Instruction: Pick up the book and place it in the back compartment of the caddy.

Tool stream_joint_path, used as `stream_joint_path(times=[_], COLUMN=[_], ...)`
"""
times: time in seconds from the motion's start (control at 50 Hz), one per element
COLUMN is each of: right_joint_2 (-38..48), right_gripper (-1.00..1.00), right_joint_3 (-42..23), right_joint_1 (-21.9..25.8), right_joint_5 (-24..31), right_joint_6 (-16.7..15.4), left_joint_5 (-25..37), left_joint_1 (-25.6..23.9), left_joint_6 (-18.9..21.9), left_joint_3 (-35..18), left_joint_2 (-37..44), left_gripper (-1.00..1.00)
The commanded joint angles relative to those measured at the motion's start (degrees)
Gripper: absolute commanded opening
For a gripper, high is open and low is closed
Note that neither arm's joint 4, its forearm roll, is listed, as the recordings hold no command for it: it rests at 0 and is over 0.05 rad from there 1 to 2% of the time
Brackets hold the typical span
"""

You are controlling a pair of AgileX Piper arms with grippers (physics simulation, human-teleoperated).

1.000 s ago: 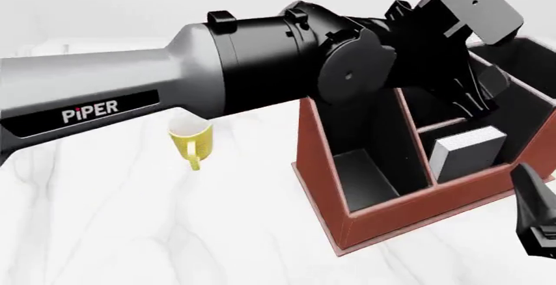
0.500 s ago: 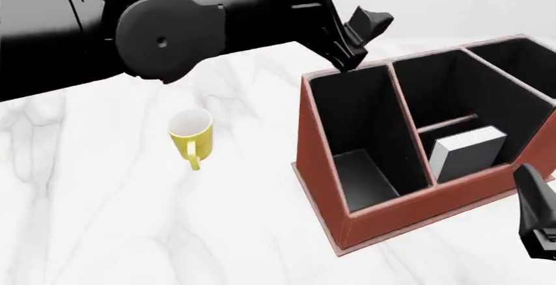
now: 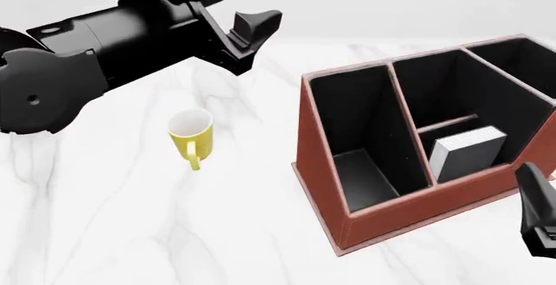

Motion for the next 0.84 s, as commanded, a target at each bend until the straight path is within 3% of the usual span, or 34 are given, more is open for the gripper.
stream_joint_path(times=[0.02,0.16,0.18,0.24,0.26,0.28,0.34,0.38,0.44,0.48,0.54,0.62,0.74,0.76,0.78,0.82,0.84], right_joint_2=[-0.19,-0.79,-0.76,-0.80,-0.79,-0.80,-0.80,-0.79,-0.77,-0.76,-0.78,-0.80,-0.80,-0.77,-0.77,-0.80,-0.80], right_gripper=[1.00,1.00,1.00,1.00,1.00,1.00,1.00,1.00,1.00,1.00,1.00,1.00,1.00,1.00,1.00,1.00,1.00], right_joint_3=[-2.60,-17.37,-24.52,-30.13,-35.34,-37.85,-40.62,-44.09,-51.36,-52.88,-61.02,-68.82,-74.98,-75.60,-75.61,-75.71,-75.67], right_joint_1=[-0.11,3.04,3.11,3.77,5.11,5.61,5.94,6.57,7.86,8.68,12.20,11.56,11.11,12.31,12.31,14.91,14.55], right_joint_5=[2.91,11.25,14.45,16.56,19.25,19.50,19.80,22.45,27.04,28.22,31.07,34.77,37.72,38.79,38.81,39.86,40.51], right_joint_6=[1.14,0.30,0.39,-0.40,-1.04,-2.91,-5.35,-4.68,-6.12,-6.88,-8.22,-8.99,-9.72,-11.97,-11.97,-16.29,-18.04], left_joint_5=[-1.96,-3.07,-3.45,-3.68,-3.77,-3.79,-3.93,-4.33,-4.85,-5.20,-6.89,-8.63,-9.96,-10.76,-10.76,-10.60,-11.46], left_joint_1=[2.15,2.11,2.23,2.38,2.30,2.40,2.53,2.32,2.35,2.38,2.62,2.94,3.48,3.38,3.38,3.74,4.62], left_joint_6=[-1.72,-1.77,-1.93,-2.20,-2.27,-2.30,-2.34,-2.75,-2.52,-2.87,-3.41,-4.27,-4.87,-3.46,-3.46,-6.70,-6.24], left_joint_3=[3.27,4.17,4.37,4.42,4.53,4.51,4.58,5.13,6.37,6.80,8.83,11.03,13.72,15.77,15.81,18.43,20.27], left_joint_2=[-2.38,-1.63,-1.38,-1.22,-1.12,-1.16,-1.18,-2.04,-3.15,-3.38,-3.67,-3.83,-5.38,-7.97,-7.99,-13.31,-14.46], left_gripper=[1.00,1.00,1.00,1.00,1.00,1.00,1.00,1.00,1.00,1.00,1.00,1.00,1.00,1.00,1.00,1.00,1.00])
